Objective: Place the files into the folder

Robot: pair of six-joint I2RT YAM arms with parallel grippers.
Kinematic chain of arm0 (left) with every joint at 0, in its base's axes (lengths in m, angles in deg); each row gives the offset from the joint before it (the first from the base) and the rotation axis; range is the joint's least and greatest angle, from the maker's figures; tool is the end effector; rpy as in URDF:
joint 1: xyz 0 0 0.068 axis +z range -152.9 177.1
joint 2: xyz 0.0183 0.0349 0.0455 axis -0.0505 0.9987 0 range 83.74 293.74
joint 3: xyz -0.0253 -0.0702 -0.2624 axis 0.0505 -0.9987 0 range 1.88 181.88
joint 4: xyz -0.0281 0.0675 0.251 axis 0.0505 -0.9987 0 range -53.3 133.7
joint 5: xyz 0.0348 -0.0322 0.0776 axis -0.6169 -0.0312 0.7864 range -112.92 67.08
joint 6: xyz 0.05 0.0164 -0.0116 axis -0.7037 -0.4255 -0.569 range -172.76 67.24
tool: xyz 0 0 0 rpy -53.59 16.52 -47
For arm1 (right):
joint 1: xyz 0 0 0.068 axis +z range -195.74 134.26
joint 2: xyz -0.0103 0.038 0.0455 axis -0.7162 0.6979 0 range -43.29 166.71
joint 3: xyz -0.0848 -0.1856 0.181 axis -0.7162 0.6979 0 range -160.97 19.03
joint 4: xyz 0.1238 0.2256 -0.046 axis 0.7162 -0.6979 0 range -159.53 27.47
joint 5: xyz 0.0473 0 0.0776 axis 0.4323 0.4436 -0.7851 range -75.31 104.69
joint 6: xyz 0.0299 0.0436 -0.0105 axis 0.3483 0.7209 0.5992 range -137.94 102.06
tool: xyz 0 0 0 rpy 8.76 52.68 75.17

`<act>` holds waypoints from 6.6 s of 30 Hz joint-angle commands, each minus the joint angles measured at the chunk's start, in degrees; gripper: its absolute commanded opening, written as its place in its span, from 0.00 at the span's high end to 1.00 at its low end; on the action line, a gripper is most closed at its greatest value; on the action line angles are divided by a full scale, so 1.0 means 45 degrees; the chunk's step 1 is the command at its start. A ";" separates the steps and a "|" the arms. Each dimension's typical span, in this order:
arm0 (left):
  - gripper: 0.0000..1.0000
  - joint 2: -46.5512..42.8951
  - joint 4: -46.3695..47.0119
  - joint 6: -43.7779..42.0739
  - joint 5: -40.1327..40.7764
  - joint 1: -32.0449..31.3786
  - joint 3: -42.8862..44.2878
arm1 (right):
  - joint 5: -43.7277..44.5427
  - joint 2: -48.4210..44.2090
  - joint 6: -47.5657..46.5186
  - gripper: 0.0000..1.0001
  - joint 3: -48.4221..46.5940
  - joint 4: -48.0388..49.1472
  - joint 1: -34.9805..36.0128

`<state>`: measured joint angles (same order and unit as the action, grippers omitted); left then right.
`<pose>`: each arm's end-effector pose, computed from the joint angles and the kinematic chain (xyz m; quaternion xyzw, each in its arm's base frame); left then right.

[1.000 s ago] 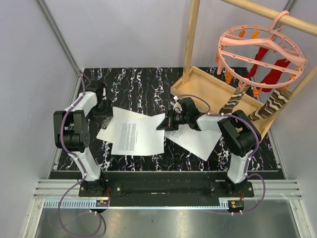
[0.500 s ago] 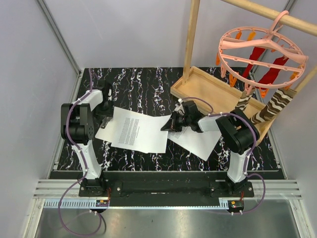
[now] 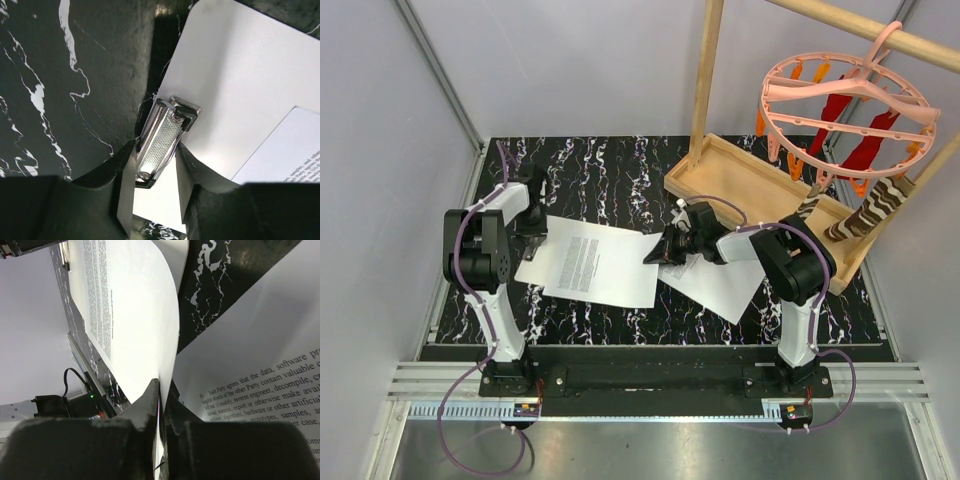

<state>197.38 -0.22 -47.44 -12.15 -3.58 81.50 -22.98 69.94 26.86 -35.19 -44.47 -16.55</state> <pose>0.3854 0.0021 0.1614 -0.0499 0.9889 0.0877 0.1093 0.3201 0.2037 0.1099 -0.0159 0.8713 0.4710 0.1371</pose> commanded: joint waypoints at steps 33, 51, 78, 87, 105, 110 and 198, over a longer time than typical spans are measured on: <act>0.83 -0.1133 -0.0494 0.0751 -0.0985 0.0094 -0.2554 | -0.0965 0.1322 -0.1615 1.00 -0.2248 -0.0538 0.0193; 1.00 -0.3125 0.0620 0.0595 -0.2860 0.0563 -0.4000 | -0.0379 0.2533 -0.2140 1.00 -0.3791 -0.0908 0.0407; 0.75 -0.3281 0.0600 0.1043 -0.2139 0.0524 -0.4235 | 0.0676 0.2709 -0.5112 0.73 -0.6252 -0.5186 0.0740; 0.40 -0.4063 0.0464 0.1415 -0.1162 0.0446 -0.3787 | 0.0520 0.3177 -0.4662 0.71 -0.6487 -0.5206 0.0721; 0.53 -0.2833 0.0366 0.1024 -0.0850 0.0426 -0.2887 | 0.0383 0.3256 -0.4544 0.77 -0.6663 -0.5206 0.0720; 0.58 -0.2365 0.0463 0.0907 -0.1103 0.0426 -0.2731 | 0.0344 0.3314 -0.4467 0.77 -0.6741 -0.5206 0.0740; 0.56 -0.5152 0.1499 0.0789 -0.3297 0.1657 -0.4353 | 0.0597 0.4254 -0.4292 0.54 -0.8284 -0.6377 0.1365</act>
<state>178.39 8.72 -45.21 -34.07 4.22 58.35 -23.83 88.47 7.51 -71.77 -69.15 -11.17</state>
